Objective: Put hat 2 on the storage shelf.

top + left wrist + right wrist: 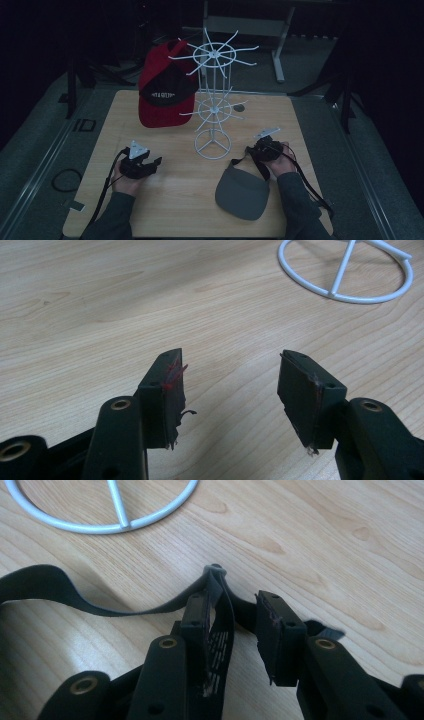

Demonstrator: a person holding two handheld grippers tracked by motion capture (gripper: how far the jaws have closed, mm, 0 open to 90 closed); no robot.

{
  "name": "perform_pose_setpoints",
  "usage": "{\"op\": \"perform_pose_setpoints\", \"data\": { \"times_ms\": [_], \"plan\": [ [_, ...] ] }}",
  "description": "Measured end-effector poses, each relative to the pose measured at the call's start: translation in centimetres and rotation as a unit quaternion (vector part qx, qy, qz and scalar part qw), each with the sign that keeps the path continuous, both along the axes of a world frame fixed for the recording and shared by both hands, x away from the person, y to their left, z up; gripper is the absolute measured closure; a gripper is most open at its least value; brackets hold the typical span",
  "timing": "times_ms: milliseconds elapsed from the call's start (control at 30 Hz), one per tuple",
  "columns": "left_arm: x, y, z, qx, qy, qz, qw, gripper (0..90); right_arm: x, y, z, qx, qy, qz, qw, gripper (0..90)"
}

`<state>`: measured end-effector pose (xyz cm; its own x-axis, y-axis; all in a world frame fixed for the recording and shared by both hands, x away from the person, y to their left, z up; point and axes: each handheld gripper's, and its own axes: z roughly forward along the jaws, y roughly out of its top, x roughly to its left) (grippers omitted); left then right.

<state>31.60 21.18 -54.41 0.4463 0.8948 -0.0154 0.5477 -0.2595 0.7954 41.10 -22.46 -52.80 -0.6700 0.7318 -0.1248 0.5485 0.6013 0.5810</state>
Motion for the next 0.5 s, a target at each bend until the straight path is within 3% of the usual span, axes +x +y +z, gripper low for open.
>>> {"op": "perform_pose_setpoints", "data": {
  "times_ms": [233,333,500],
  "plan": [
    [0.0,0.1,0.0,0.000,0.000,0.000,1.0000,44.5,1.0,0.8,-0.7,-0.018,0.027,0.007,0.9995,68.0],
    [0.0,0.1,0.0,0.000,-0.001,0.001,1.0000,44.5,0.9,1.0,-0.4,-0.028,0.013,0.009,0.9995,65.8],
    [0.0,0.0,0.0,0.000,0.000,-0.001,1.0000,44.5,0.5,0.8,0.7,-0.021,-0.011,0.009,0.9997,59.6]
  ]
}}
